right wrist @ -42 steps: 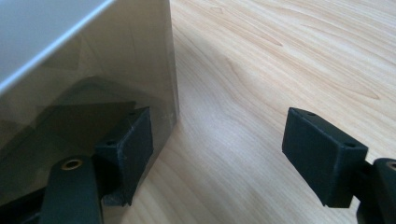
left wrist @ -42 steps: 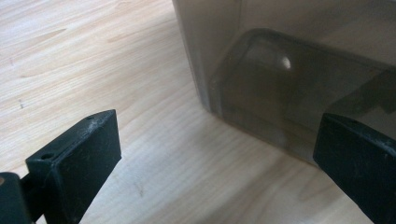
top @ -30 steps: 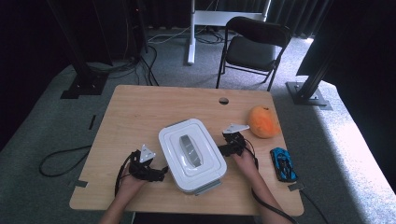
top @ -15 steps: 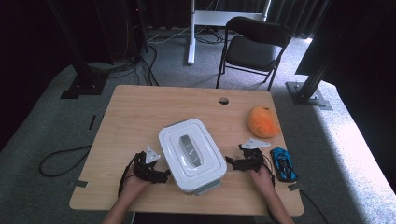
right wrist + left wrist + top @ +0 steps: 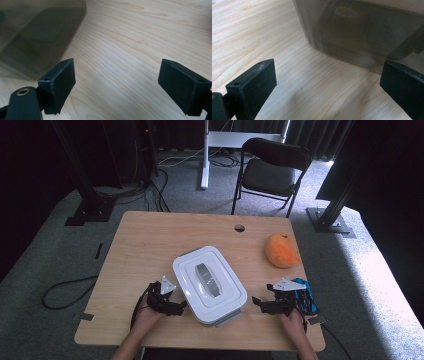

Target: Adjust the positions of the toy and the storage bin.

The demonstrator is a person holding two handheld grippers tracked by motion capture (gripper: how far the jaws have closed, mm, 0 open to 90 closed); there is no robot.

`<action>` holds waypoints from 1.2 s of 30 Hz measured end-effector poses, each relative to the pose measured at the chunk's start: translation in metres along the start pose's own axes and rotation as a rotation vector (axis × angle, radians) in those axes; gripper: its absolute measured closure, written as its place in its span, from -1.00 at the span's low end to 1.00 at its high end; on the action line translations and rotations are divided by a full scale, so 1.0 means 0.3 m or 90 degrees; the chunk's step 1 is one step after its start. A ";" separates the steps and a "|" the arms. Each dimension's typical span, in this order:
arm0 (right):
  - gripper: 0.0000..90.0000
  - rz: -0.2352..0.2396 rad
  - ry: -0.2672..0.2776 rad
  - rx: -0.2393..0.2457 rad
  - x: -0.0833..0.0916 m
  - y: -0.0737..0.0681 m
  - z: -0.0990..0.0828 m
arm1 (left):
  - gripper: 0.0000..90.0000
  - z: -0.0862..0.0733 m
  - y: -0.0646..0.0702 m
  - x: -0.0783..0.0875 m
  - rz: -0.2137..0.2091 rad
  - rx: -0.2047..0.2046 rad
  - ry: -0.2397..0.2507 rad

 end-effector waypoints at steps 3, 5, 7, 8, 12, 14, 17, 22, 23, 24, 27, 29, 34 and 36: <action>-0.70 0.000 0.006 -0.002 0.000 0.004 -0.001 | -0.98 0.018 0.007 -0.013 -0.007 -0.004 0.002; -0.70 -0.002 0.001 -0.004 -0.003 0.009 -0.006 | -0.97 0.030 0.013 -0.023 -0.010 -0.005 0.005; -0.70 -0.004 -0.001 -0.006 -0.003 0.016 -0.013 | -0.98 0.039 0.017 -0.031 -0.016 -0.010 0.004; -0.70 -0.010 -0.005 -0.005 -0.001 0.022 -0.017 | -0.98 0.042 0.018 -0.033 -0.017 -0.010 0.005; -0.70 -0.016 0.005 -0.007 0.023 0.035 -0.020 | -0.97 0.043 0.010 -0.034 -0.021 -0.003 0.011; -0.70 -0.001 0.021 -0.015 0.037 0.039 -0.016 | -0.97 0.033 0.000 -0.028 -0.020 0.000 0.007; -0.70 0.019 0.045 -0.017 0.060 0.033 0.005 | -0.98 0.012 -0.018 -0.017 -0.017 0.007 0.006; -0.72 0.025 0.073 -0.016 0.109 0.007 0.056 | -0.97 -0.042 -0.059 0.002 -0.009 0.019 -0.007; -0.72 0.028 0.081 -0.019 0.123 -0.002 0.070 | -0.97 -0.050 -0.065 0.006 -0.007 0.019 -0.009; -0.72 0.029 0.087 -0.022 0.133 -0.007 0.079 | -0.97 -0.060 -0.072 0.011 -0.005 0.020 -0.010; -0.73 0.007 0.093 -0.017 0.163 -0.021 0.110 | -0.97 -0.089 -0.093 0.027 0.008 0.031 -0.019; -0.74 0.000 0.084 -0.006 0.177 -0.033 0.126 | -0.98 -0.108 -0.104 0.038 0.005 0.034 -0.020; -0.74 0.028 0.103 -0.013 0.215 -0.076 0.170 | -0.98 -0.154 -0.131 0.066 0.015 0.040 -0.030; -0.74 0.048 0.108 -0.013 0.224 -0.096 0.189 | -0.97 -0.168 -0.141 0.077 0.017 0.048 -0.029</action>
Point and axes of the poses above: each handheld gripper's, and its own axes: x roughly backward along the jaws, z roughly out of its top, y roughly to its right, the point moved 8 cm from there along -x, roughly forward along the jaws, and after that the axes turned 11 degrees about -x, right-handed, at the moved point
